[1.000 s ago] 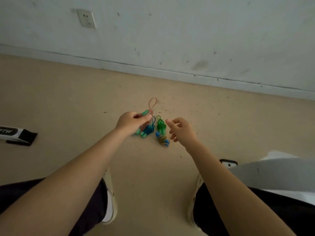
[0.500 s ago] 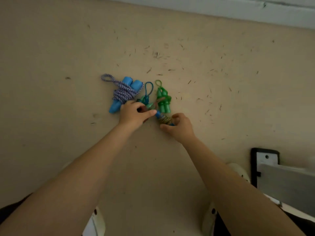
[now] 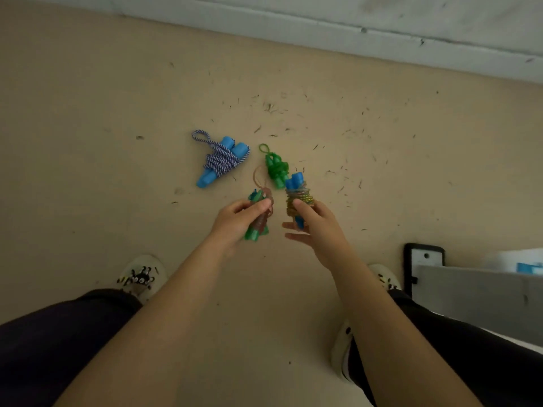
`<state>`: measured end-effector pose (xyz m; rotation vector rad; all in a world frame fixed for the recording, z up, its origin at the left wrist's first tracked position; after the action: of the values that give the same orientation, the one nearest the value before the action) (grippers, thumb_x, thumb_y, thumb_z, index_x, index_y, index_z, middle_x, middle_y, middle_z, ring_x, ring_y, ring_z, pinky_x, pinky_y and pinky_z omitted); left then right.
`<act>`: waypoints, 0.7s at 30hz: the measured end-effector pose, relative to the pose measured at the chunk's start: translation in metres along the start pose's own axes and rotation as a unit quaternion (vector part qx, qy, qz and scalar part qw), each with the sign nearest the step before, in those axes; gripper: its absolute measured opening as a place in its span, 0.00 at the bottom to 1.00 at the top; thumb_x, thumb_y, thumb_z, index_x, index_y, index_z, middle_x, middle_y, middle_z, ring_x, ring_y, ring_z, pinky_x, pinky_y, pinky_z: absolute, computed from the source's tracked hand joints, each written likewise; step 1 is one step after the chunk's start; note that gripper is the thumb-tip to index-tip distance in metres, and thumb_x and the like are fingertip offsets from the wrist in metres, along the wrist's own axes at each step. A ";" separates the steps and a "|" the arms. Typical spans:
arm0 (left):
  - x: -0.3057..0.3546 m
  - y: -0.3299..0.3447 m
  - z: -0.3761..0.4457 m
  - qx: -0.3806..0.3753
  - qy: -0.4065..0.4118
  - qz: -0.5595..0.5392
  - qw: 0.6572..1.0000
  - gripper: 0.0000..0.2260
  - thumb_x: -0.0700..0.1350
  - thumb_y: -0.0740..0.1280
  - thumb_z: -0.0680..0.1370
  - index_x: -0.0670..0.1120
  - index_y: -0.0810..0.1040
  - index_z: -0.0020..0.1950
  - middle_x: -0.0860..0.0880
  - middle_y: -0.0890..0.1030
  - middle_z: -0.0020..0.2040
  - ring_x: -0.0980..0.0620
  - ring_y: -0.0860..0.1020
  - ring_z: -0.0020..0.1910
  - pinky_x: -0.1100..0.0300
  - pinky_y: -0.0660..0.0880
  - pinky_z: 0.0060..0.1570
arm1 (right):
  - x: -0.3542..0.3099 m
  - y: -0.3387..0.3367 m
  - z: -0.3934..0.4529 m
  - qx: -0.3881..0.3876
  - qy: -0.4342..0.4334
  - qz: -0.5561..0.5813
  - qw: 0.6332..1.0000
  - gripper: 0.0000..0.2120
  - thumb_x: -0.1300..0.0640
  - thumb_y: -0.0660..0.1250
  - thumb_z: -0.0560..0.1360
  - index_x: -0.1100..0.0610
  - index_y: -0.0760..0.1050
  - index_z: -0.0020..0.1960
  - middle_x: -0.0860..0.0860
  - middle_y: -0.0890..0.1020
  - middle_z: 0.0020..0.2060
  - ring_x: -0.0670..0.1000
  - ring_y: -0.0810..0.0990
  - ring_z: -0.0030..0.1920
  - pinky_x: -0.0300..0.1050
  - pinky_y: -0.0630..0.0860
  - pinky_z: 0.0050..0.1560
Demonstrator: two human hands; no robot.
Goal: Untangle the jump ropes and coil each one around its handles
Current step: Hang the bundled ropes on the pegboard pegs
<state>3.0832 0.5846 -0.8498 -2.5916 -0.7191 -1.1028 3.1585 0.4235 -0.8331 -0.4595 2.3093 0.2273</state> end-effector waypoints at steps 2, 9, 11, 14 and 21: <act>0.024 0.005 -0.033 -0.026 0.038 -0.030 0.998 0.11 0.49 0.77 0.72 0.43 0.79 0.45 0.46 0.82 0.42 0.48 0.80 0.42 0.56 0.78 0.40 | -0.020 0.011 -0.031 -0.033 -0.027 0.023 0.999 0.14 0.52 0.67 0.79 0.58 0.74 0.60 0.58 0.84 0.53 0.59 0.85 0.50 0.54 0.83 0.50; 0.142 0.018 -0.182 -0.180 0.148 -0.070 0.970 0.19 0.49 0.70 0.77 0.44 0.74 0.65 0.39 0.80 0.59 0.44 0.80 0.56 0.50 0.79 0.52 | -0.128 0.014 -0.184 -0.056 -0.207 -0.004 0.977 0.13 0.54 0.67 0.79 0.58 0.77 0.61 0.60 0.84 0.52 0.58 0.85 0.47 0.50 0.83 0.47; 0.165 0.017 -0.233 -0.207 0.168 -0.073 0.961 0.23 0.51 0.71 0.74 0.44 0.72 0.67 0.38 0.79 0.60 0.41 0.80 0.57 0.42 0.77 0.57 | -0.151 0.011 -0.237 -0.069 -0.248 -0.005 0.966 0.13 0.53 0.66 0.80 0.56 0.78 0.62 0.59 0.84 0.50 0.58 0.85 0.43 0.47 0.82 0.42; 0.188 0.005 -0.302 -0.171 0.229 -0.084 0.954 0.15 0.50 0.70 0.76 0.45 0.76 0.59 0.40 0.79 0.51 0.43 0.80 0.47 0.44 0.78 0.50 | -0.165 0.009 -0.311 -0.068 -0.301 -0.056 0.950 0.14 0.48 0.64 0.80 0.55 0.77 0.60 0.58 0.83 0.45 0.57 0.83 0.41 0.48 0.80 0.41; 0.188 -0.031 -0.428 -0.156 0.283 -0.051 0.945 0.15 0.52 0.76 0.71 0.48 0.79 0.52 0.46 0.82 0.46 0.48 0.81 0.44 0.48 0.81 0.45 | -0.164 0.013 -0.431 -0.081 -0.392 -0.200 0.894 0.19 0.43 0.67 0.77 0.59 0.80 0.48 0.56 0.81 0.38 0.51 0.79 0.40 0.50 0.79 0.46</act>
<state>2.9176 0.5076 -0.4181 -2.2798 -0.5744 -2.0155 2.9788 0.3492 -0.4144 -0.7525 1.3766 0.3295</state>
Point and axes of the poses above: each hand's wrist, its own z-axis towards the middle knuckle, its own y-axis out of the palm, x = y × z, the point moved 4 cm from there along z, towards the middle knuckle
